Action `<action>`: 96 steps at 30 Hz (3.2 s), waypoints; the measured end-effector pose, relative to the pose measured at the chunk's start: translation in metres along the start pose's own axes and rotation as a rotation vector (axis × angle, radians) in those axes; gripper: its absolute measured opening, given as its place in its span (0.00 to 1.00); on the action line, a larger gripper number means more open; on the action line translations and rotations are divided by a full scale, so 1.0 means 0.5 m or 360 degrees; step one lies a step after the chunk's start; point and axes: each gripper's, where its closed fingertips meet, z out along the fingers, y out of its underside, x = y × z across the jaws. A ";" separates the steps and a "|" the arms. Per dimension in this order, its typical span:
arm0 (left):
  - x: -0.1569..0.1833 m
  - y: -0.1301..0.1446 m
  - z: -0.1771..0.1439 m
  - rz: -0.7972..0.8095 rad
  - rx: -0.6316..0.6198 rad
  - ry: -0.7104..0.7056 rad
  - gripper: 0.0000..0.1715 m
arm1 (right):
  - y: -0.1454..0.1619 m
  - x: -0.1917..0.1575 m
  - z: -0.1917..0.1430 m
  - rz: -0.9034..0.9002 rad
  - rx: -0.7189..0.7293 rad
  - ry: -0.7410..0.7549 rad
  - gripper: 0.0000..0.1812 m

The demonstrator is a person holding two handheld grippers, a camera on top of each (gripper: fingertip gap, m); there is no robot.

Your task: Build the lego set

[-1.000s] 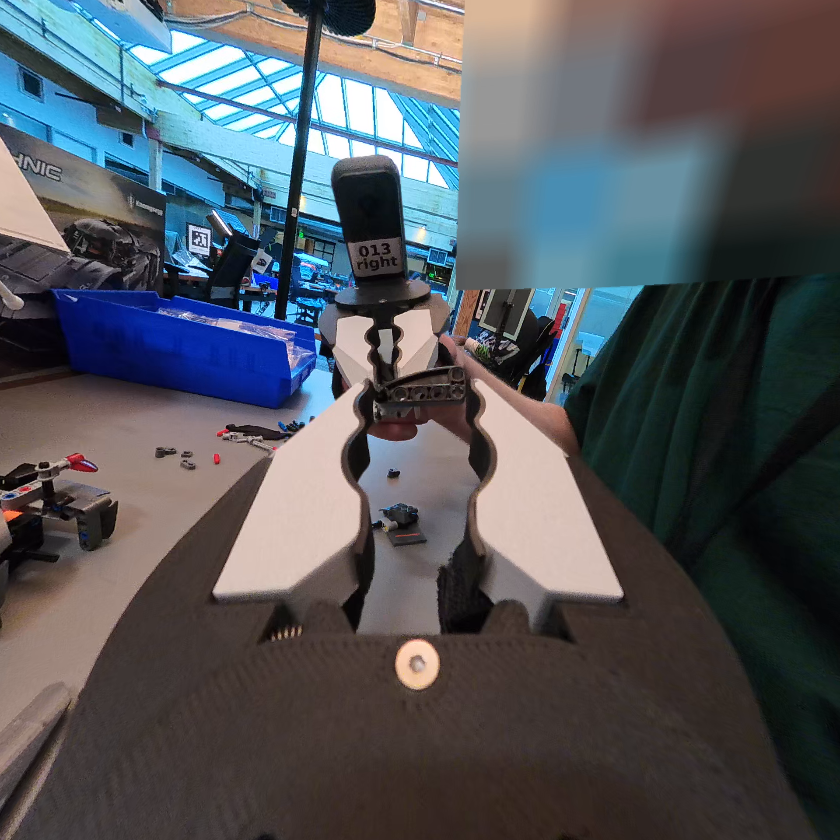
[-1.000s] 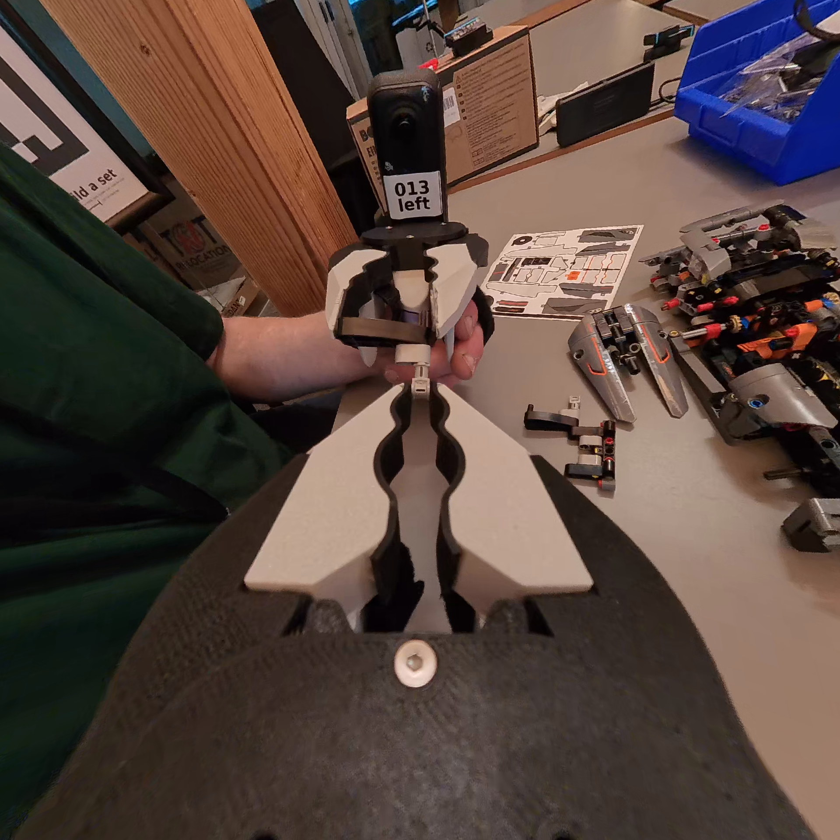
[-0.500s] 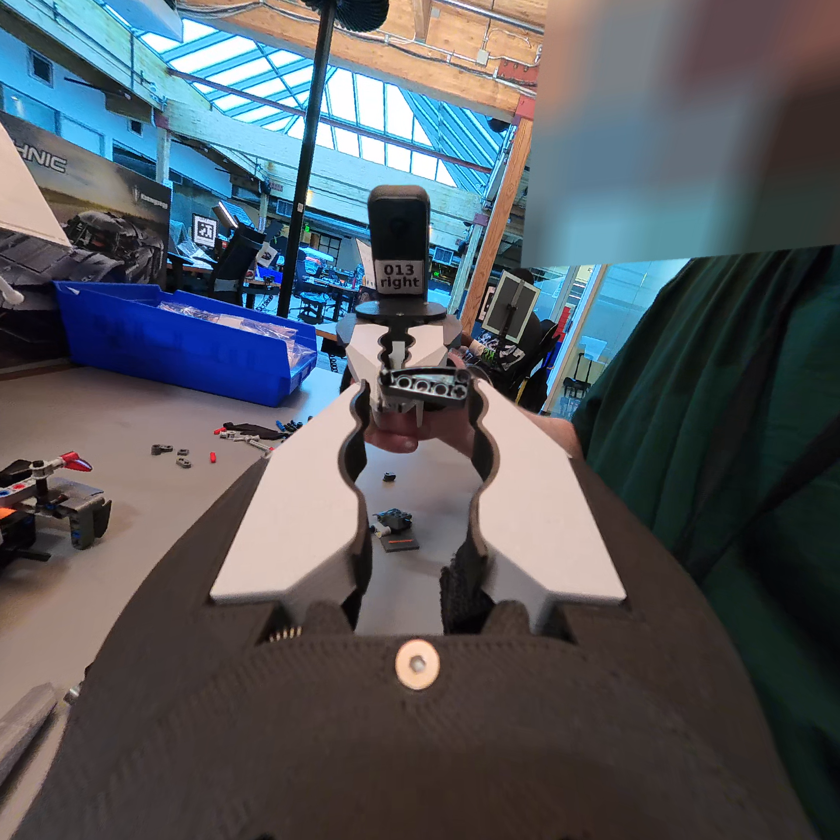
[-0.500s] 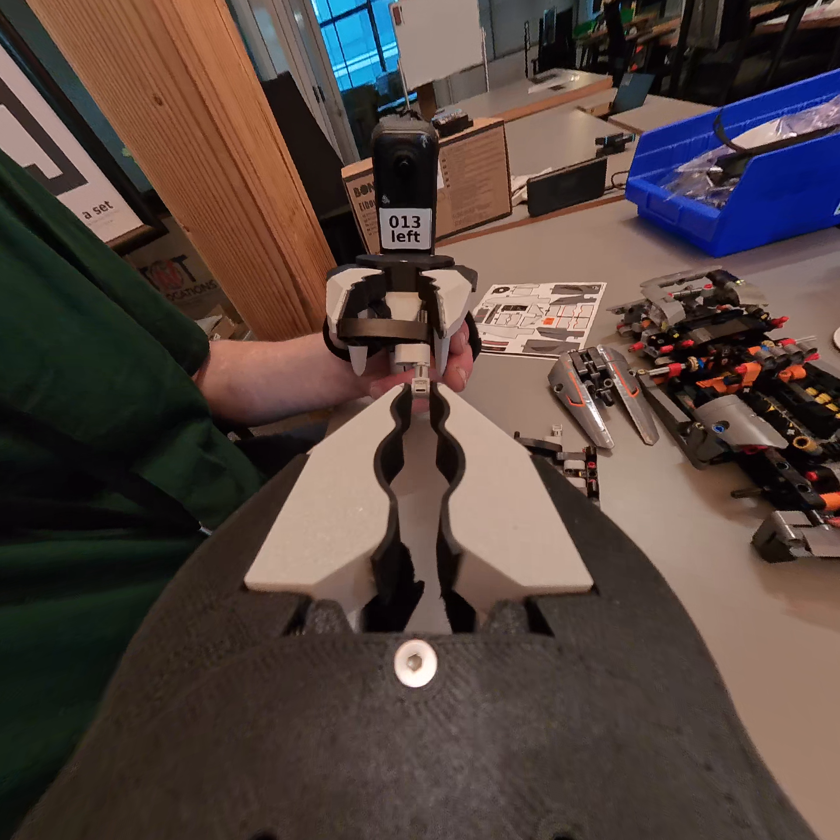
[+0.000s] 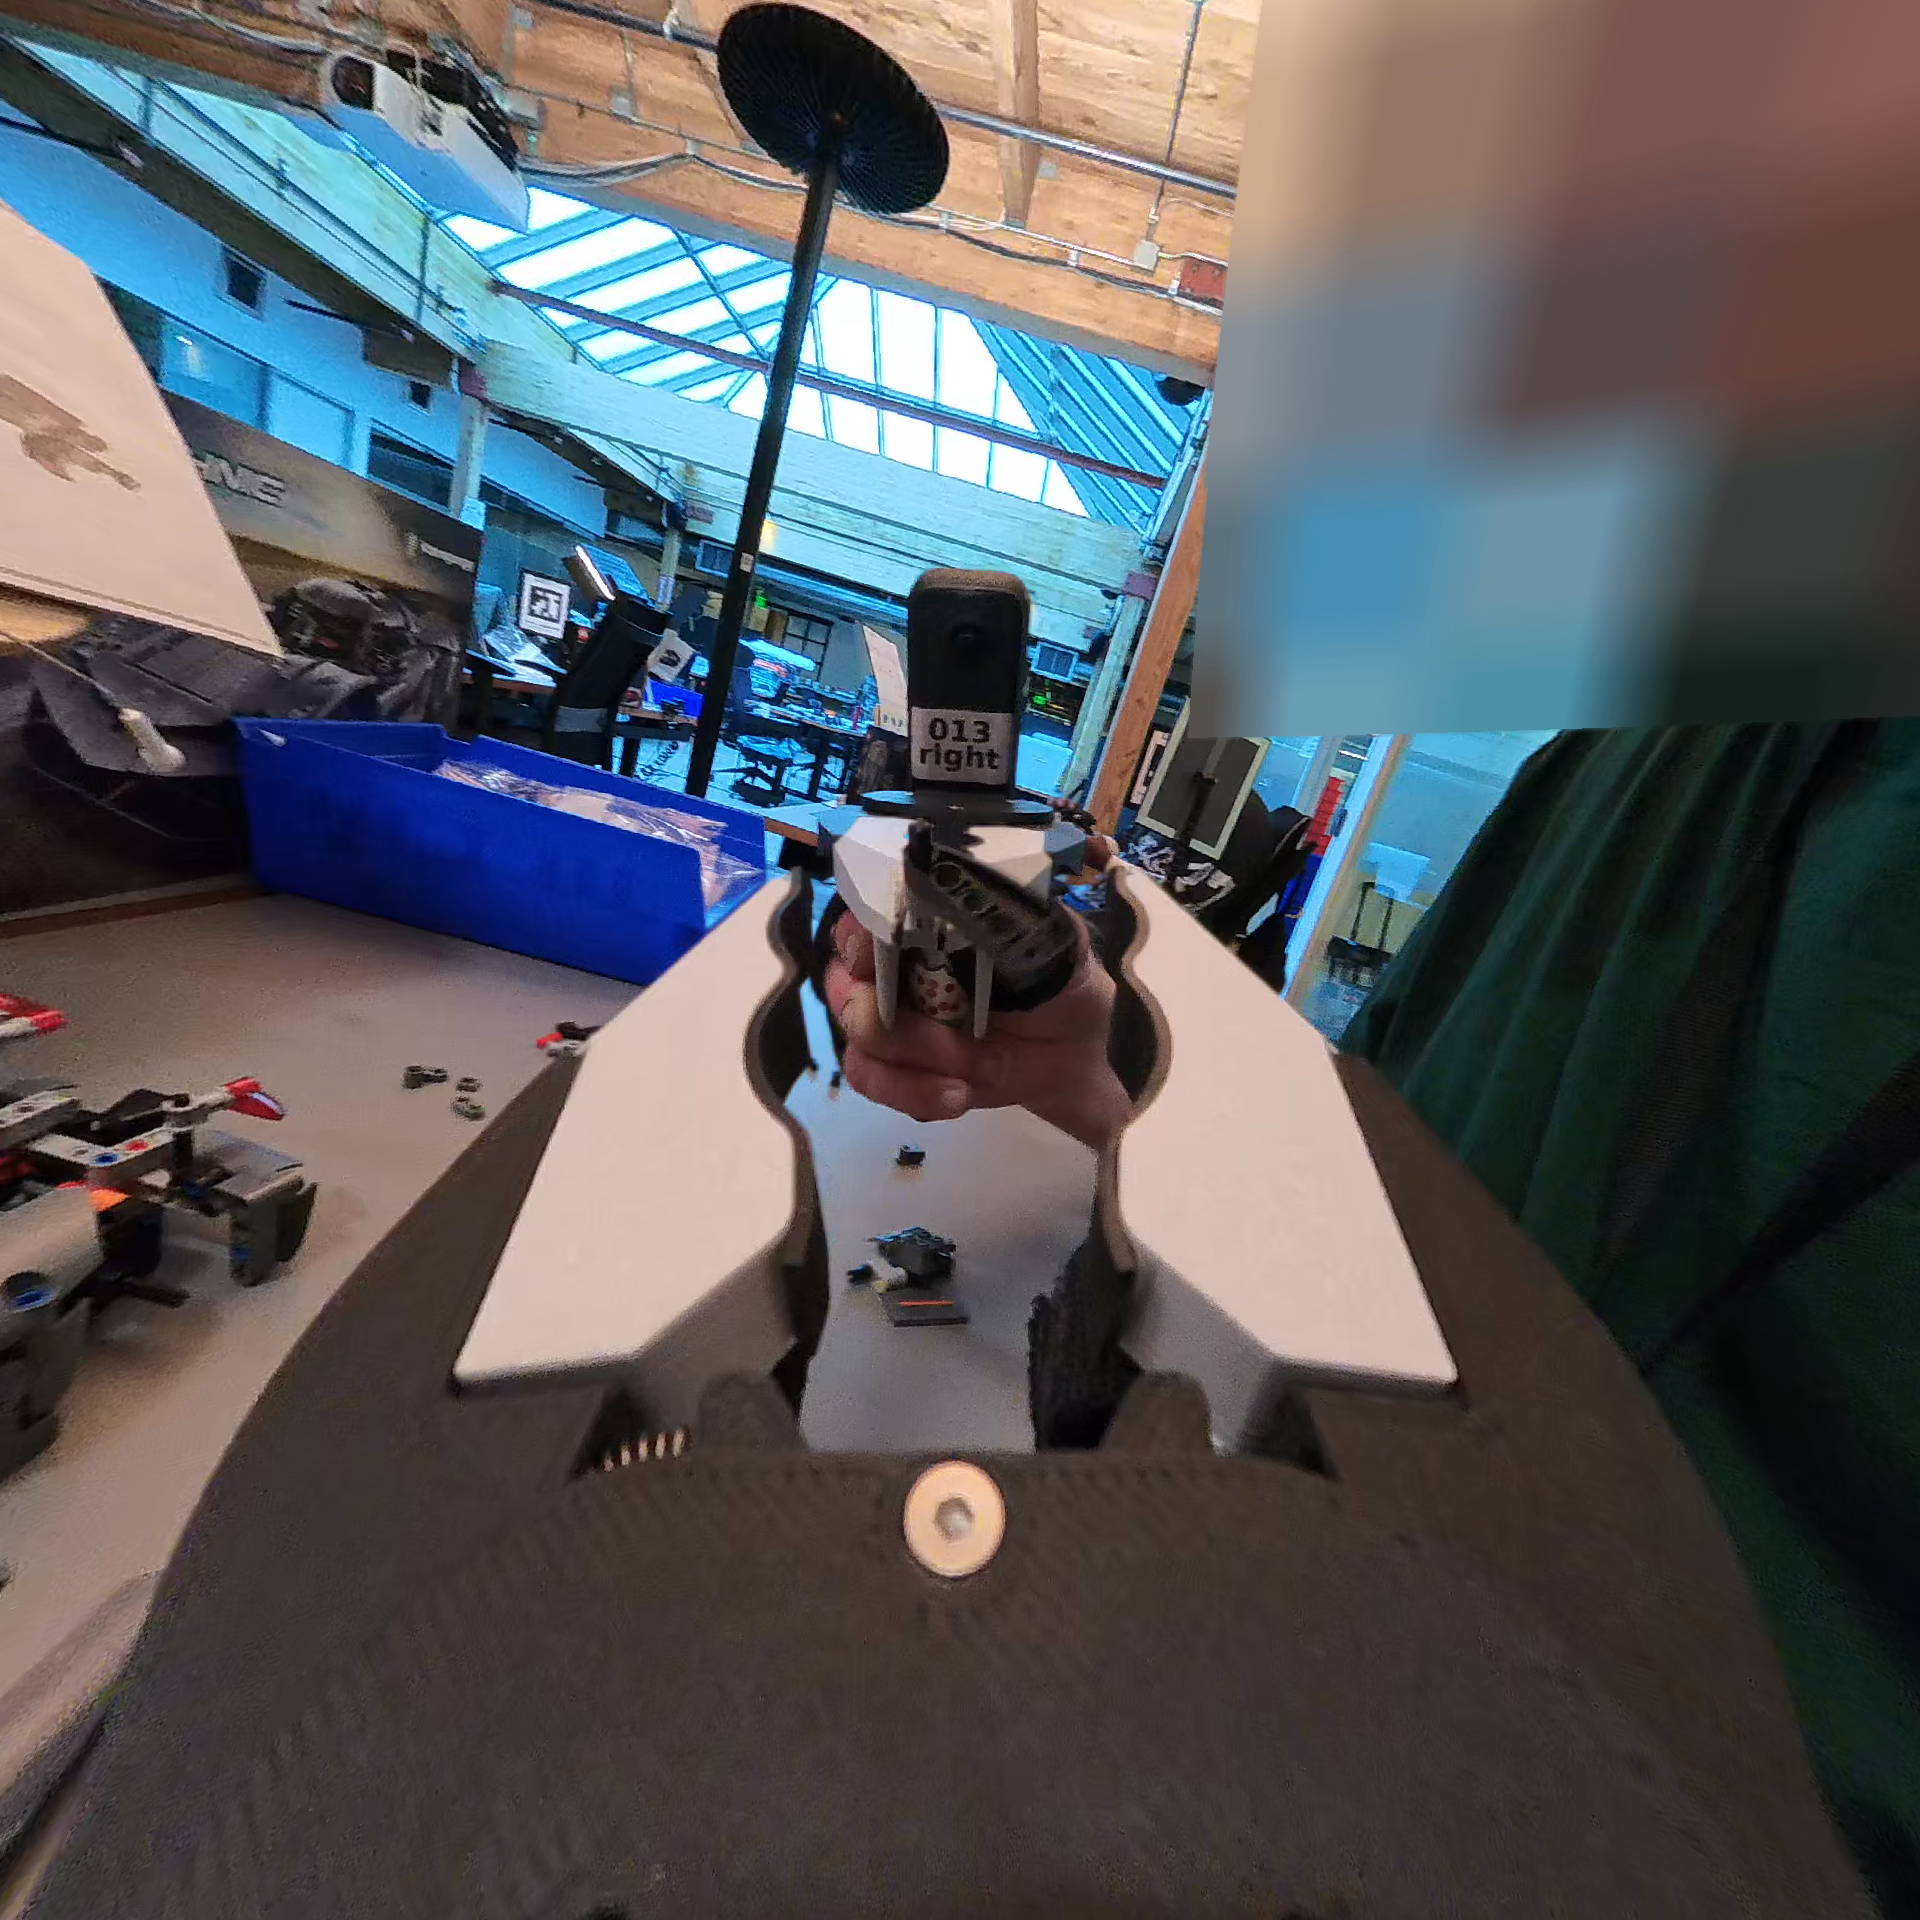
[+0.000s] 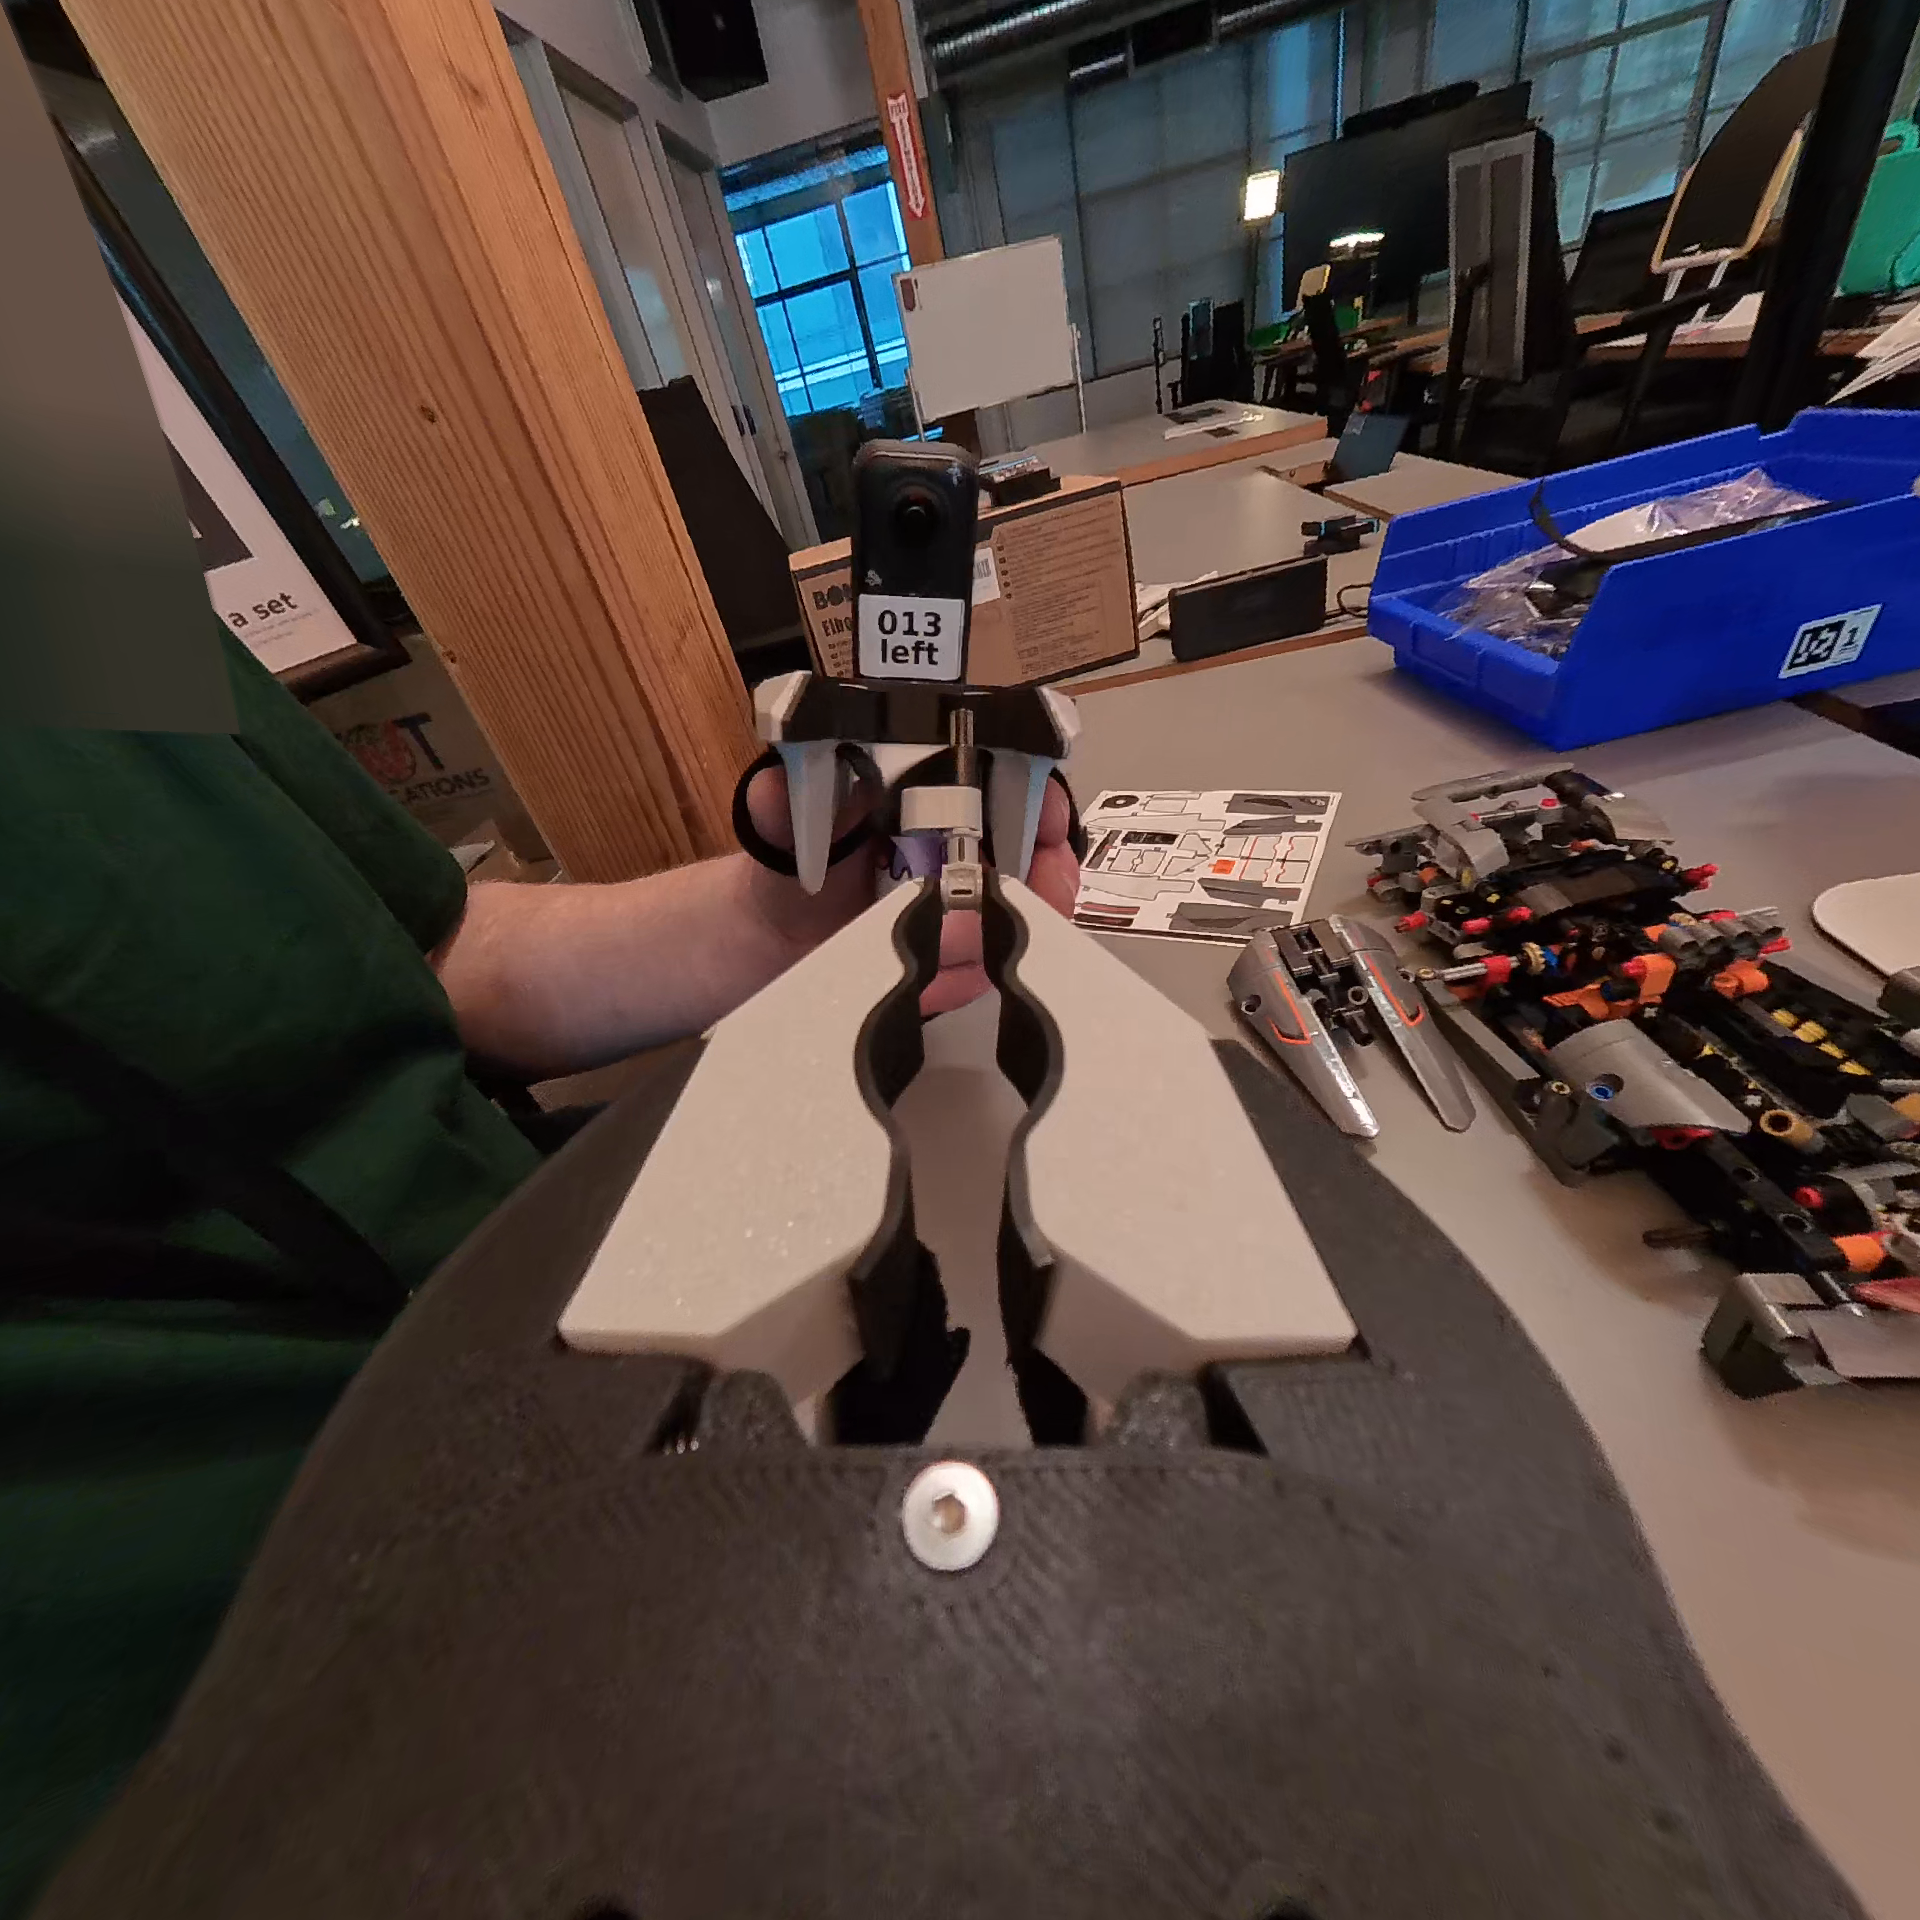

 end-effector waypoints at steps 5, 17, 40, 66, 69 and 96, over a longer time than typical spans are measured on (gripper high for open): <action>-0.016 -0.018 -0.038 0.0074 -0.0013 -0.0129 0.32 | -0.008 0.010 -0.045 -0.0023 0.0012 0.0075 0.03; -0.047 0.051 -0.024 0.0100 -0.0326 -0.0252 0.29 | 0.022 0.045 -0.099 -0.0075 -0.0132 0.0279 0.03; -0.030 0.174 0.013 -0.0047 -0.0611 -0.0284 0.29 | 0.148 0.027 -0.045 -0.0047 -0.0509 0.0155 0.03; -0.075 0.303 -0.025 -0.0219 -0.1105 -0.0600 0.29 | 0.272 0.090 -0.039 -0.0054 -0.0969 0.0397 0.03; -0.085 0.316 -0.030 -0.0181 -0.1195 -0.0658 0.29 | 0.289 0.096 -0.038 -0.0043 -0.1067 0.0420 0.03; -0.099 0.333 -0.071 0.0121 -0.1448 -0.0854 0.29 | 0.283 0.114 -0.085 -0.0067 -0.1185 0.0421 0.06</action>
